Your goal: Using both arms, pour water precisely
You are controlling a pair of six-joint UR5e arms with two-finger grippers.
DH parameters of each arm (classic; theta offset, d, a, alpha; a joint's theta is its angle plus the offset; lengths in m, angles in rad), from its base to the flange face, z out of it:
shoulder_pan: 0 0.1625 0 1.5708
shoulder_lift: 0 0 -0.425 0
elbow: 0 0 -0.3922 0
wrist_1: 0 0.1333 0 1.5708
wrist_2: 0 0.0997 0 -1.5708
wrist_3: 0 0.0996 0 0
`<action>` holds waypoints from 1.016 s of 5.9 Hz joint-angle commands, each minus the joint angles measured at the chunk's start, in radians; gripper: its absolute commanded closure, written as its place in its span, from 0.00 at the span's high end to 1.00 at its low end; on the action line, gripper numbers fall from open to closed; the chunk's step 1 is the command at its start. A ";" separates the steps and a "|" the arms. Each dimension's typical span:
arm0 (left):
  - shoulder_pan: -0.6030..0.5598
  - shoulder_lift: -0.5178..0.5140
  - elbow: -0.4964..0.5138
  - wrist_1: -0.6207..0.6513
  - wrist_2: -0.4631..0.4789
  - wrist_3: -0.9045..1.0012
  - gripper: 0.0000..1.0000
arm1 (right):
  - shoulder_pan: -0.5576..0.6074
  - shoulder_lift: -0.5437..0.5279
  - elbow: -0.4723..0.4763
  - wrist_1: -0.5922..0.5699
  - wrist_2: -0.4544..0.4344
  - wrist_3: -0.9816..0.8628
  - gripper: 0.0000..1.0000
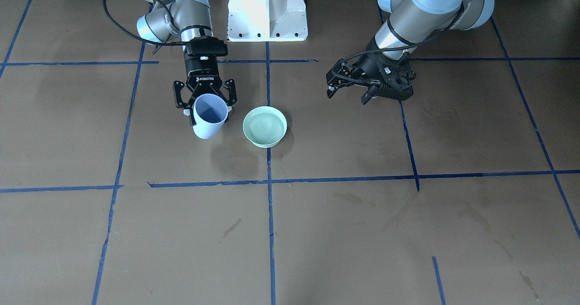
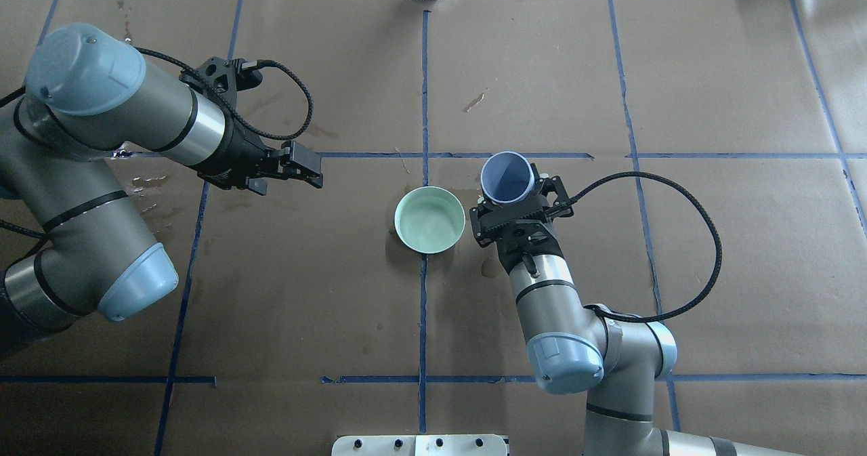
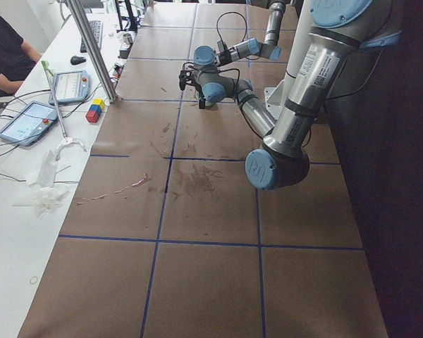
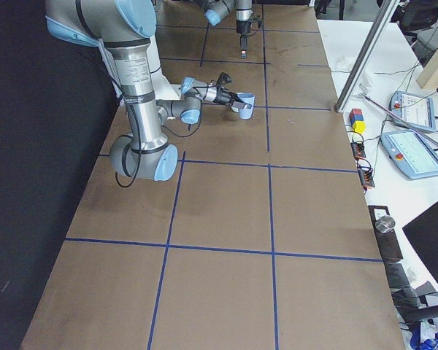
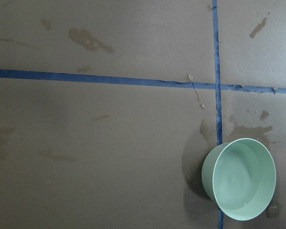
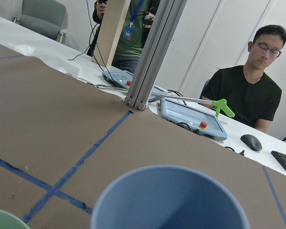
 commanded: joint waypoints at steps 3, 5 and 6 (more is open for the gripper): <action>0.000 0.002 -0.001 0.000 0.000 0.000 1.00 | -0.002 0.079 0.004 -0.275 -0.043 -0.154 0.28; 0.000 0.002 -0.001 0.000 0.000 0.000 1.00 | -0.007 0.096 0.010 -0.370 -0.043 -0.181 0.28; 0.000 0.002 -0.001 0.000 0.000 0.000 1.00 | -0.008 0.125 0.012 -0.453 -0.045 -0.188 0.28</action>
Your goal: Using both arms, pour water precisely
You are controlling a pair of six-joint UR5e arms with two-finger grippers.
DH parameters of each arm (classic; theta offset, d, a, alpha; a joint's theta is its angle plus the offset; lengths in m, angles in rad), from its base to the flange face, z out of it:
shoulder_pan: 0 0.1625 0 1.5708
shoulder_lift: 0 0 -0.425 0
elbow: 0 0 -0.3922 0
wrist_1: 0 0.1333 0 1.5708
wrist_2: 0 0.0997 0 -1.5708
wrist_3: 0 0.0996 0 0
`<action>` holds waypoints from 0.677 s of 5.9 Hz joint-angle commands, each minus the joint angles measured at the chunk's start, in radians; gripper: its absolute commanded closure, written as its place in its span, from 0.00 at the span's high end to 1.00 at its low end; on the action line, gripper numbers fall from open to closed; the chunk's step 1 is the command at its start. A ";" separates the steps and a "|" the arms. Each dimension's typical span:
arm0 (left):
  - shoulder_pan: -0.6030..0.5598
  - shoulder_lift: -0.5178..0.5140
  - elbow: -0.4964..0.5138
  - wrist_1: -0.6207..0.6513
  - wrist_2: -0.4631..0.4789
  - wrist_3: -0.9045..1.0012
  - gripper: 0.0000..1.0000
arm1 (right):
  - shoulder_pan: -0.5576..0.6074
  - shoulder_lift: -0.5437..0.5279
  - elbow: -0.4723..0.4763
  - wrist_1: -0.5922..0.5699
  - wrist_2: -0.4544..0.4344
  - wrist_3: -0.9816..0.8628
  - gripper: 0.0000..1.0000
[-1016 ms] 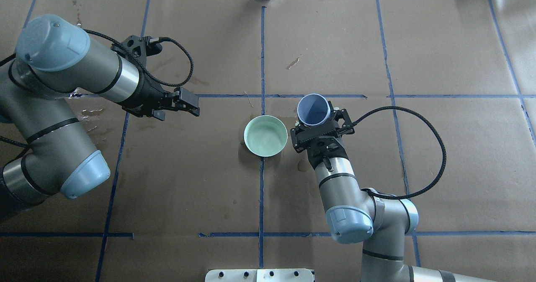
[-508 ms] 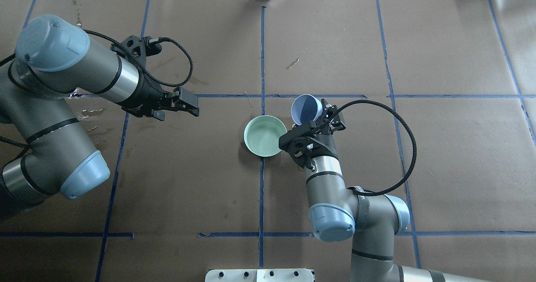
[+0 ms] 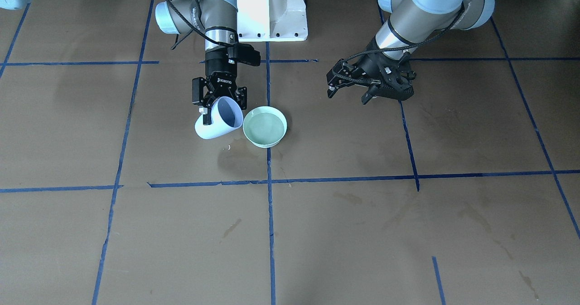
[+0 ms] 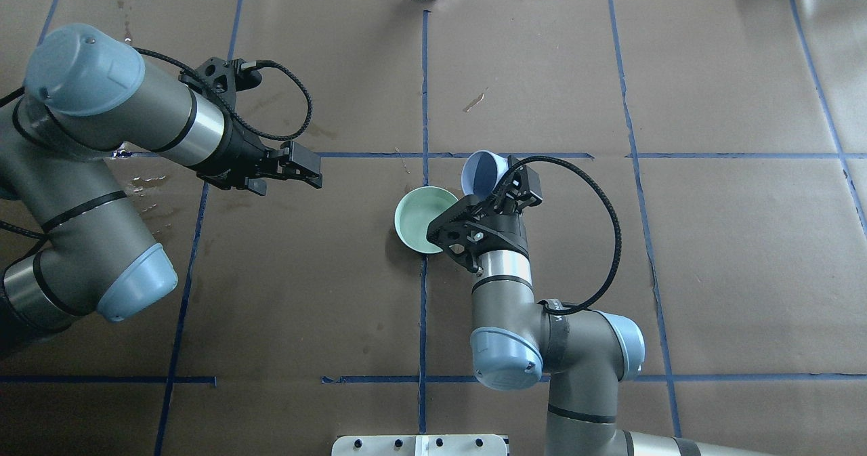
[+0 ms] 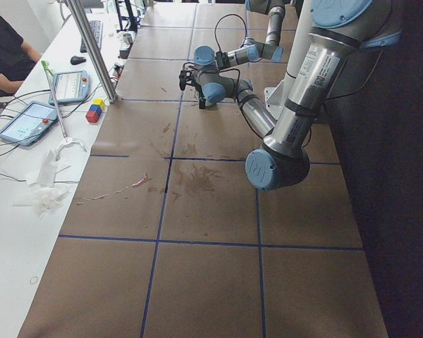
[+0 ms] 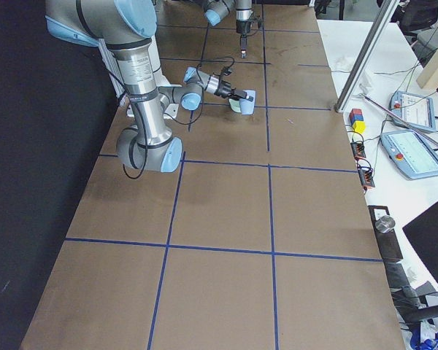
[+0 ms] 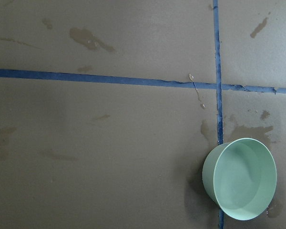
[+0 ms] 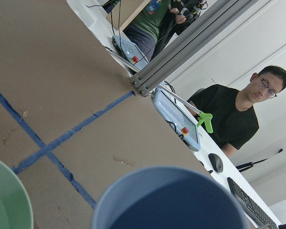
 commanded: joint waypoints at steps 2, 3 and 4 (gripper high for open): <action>0.000 0.005 -0.002 0.000 0.000 0.000 1.00 | -0.008 0.029 0.010 -0.124 -0.013 -0.103 0.27; 0.000 0.006 -0.002 0.000 0.000 0.000 1.00 | -0.011 0.030 0.011 -0.154 -0.021 -0.160 0.27; 0.000 0.006 -0.003 0.000 0.000 0.000 1.00 | -0.012 0.030 0.011 -0.170 -0.021 -0.182 0.26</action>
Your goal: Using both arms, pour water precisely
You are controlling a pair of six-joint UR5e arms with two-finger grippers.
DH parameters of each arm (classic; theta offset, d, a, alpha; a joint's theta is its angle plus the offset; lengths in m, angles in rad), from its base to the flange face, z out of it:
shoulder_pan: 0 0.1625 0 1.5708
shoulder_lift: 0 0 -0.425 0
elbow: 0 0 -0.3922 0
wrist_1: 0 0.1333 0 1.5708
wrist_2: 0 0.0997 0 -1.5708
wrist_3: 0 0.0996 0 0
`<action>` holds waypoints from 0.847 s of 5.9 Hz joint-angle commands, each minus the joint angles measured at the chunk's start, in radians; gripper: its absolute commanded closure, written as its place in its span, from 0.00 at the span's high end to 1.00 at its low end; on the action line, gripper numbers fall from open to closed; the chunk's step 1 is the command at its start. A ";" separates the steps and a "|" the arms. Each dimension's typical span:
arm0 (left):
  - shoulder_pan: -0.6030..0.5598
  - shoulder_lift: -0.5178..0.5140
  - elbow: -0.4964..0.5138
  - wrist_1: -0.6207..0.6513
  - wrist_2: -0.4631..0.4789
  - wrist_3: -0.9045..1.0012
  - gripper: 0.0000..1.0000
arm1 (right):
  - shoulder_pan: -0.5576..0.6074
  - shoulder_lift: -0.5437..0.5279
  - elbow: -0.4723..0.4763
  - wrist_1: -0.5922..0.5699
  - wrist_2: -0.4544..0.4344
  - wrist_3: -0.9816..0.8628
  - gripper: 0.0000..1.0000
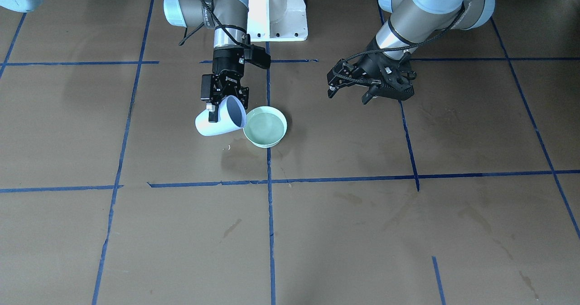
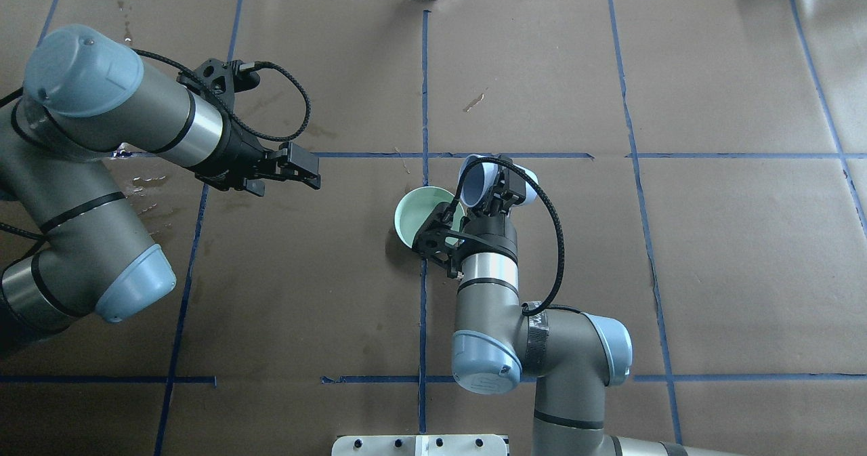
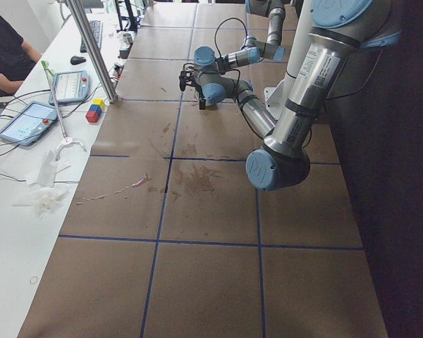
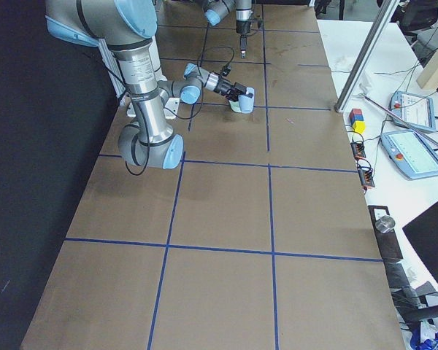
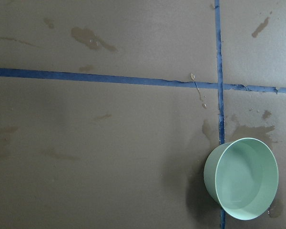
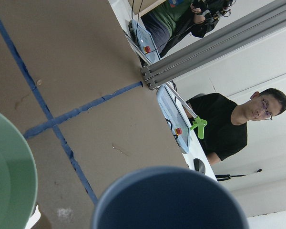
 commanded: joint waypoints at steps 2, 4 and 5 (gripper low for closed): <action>0.000 0.001 -0.004 0.000 0.000 0.000 1.00 | -0.013 0.002 0.019 -0.023 0.004 -0.094 0.24; 0.000 0.001 -0.004 0.000 0.000 -0.039 1.00 | -0.025 0.007 0.022 -0.064 -0.014 -0.109 0.23; 0.000 0.002 -0.010 0.000 0.000 -0.043 1.00 | -0.040 0.028 0.020 -0.122 -0.053 -0.129 0.23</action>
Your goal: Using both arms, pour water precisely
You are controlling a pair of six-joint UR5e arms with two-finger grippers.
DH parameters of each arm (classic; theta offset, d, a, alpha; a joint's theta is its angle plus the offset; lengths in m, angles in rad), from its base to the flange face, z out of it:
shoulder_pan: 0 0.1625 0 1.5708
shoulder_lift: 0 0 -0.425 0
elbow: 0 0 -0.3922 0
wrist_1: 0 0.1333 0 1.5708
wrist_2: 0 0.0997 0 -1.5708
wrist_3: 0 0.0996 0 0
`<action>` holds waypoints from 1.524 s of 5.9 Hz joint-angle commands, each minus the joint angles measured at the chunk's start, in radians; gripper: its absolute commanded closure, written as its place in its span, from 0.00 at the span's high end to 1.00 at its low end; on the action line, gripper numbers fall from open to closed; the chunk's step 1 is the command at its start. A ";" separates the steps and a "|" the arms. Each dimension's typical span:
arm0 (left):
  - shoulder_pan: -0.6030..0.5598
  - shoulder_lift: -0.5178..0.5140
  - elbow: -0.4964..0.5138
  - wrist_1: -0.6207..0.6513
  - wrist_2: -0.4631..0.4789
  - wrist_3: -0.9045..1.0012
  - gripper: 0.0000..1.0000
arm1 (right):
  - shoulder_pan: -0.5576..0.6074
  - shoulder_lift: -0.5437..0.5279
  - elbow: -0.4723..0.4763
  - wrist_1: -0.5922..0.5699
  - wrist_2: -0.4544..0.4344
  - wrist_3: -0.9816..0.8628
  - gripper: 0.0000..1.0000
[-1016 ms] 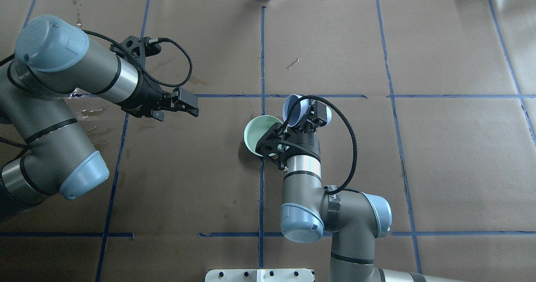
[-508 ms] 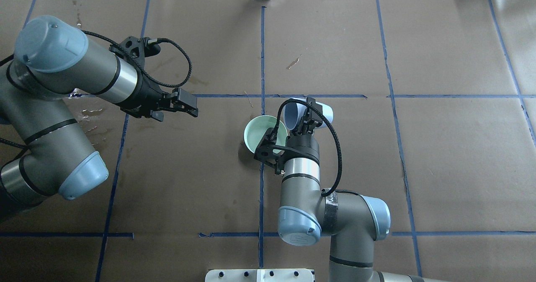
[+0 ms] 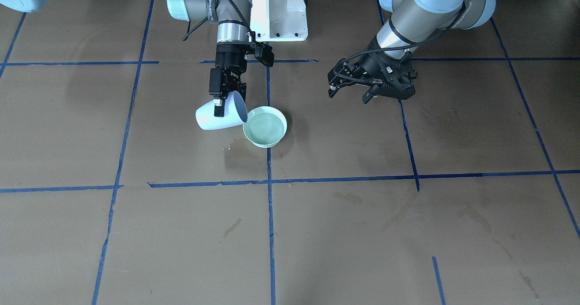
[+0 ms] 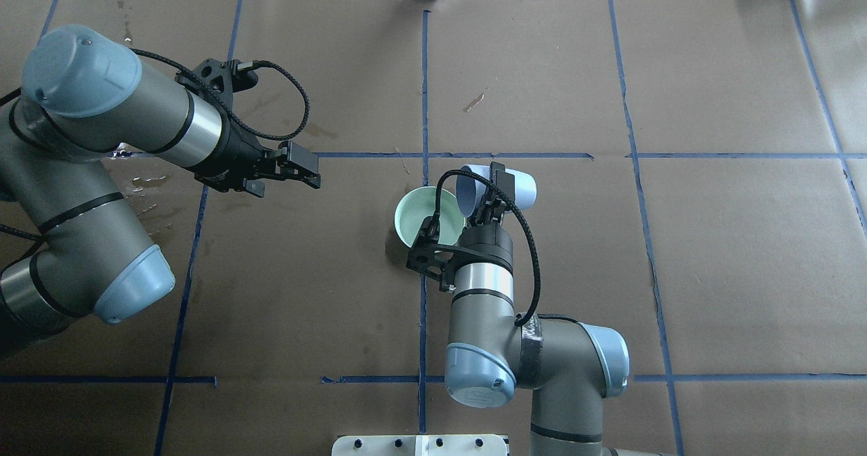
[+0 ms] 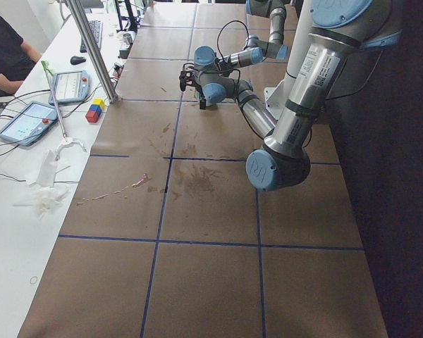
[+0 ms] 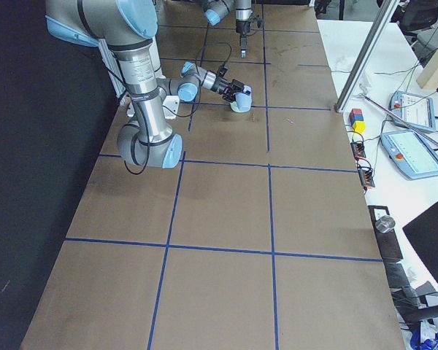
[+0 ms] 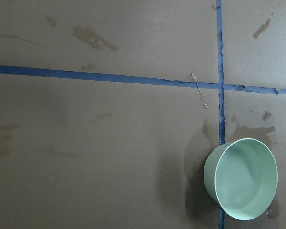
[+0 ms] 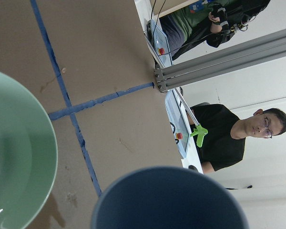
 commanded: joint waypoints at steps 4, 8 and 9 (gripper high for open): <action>0.001 0.001 -0.004 0.000 0.000 -0.010 1.00 | -0.023 0.042 -0.011 -0.092 -0.046 -0.186 0.21; 0.003 -0.001 -0.004 0.000 0.000 -0.010 1.00 | -0.023 0.058 -0.010 -0.252 -0.068 -0.265 0.17; 0.003 -0.001 -0.004 0.000 0.000 -0.010 1.00 | -0.023 0.066 -0.010 -0.257 -0.069 -0.315 0.17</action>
